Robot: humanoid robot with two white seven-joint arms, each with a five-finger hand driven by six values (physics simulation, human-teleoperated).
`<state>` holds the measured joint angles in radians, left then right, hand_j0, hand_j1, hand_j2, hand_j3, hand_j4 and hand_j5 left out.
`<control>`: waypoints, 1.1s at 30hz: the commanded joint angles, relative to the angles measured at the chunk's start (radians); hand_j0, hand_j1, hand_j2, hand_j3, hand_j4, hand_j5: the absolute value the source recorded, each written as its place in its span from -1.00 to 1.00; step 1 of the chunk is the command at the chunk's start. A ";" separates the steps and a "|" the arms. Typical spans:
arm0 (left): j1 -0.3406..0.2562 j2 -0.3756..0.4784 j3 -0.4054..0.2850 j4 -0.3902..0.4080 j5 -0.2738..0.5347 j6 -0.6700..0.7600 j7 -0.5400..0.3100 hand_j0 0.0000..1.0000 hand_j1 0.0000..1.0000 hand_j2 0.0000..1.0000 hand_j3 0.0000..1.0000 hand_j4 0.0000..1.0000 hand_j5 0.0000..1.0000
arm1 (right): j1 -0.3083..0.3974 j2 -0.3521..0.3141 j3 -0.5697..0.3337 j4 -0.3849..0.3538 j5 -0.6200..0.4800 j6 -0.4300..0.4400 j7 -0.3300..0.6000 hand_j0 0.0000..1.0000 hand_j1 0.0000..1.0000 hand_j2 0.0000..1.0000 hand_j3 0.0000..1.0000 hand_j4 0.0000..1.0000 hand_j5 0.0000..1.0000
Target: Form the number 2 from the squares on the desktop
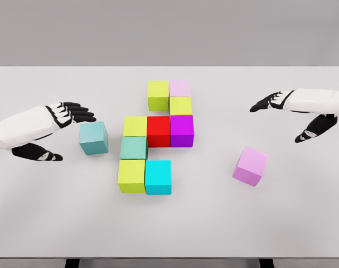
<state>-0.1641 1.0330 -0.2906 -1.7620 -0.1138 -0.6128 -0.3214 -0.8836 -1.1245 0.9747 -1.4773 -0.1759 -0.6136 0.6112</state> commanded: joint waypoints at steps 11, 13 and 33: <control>0.005 -0.088 -0.007 -0.002 -0.164 0.034 0.180 1.00 1.00 1.00 1.00 1.00 1.00 | 0.000 0.011 0.025 -0.003 -0.005 0.003 0.000 1.00 1.00 1.00 1.00 1.00 1.00; 0.003 -0.088 -0.013 -0.002 -0.170 0.211 0.182 1.00 1.00 1.00 1.00 1.00 1.00 | 0.017 0.015 0.027 -0.004 -0.007 0.003 0.000 1.00 1.00 1.00 1.00 1.00 1.00; -0.107 -0.065 -0.134 -0.004 -0.133 0.335 -0.044 1.00 1.00 1.00 1.00 1.00 1.00 | 0.032 0.078 0.111 -0.089 0.174 0.003 0.000 1.00 1.00 1.00 1.00 1.00 1.00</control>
<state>-0.2791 0.9964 -0.4039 -1.7660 -0.2483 -0.2692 -0.3611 -0.8483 -1.0493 1.0862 -1.5652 -0.0023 -0.6134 0.6112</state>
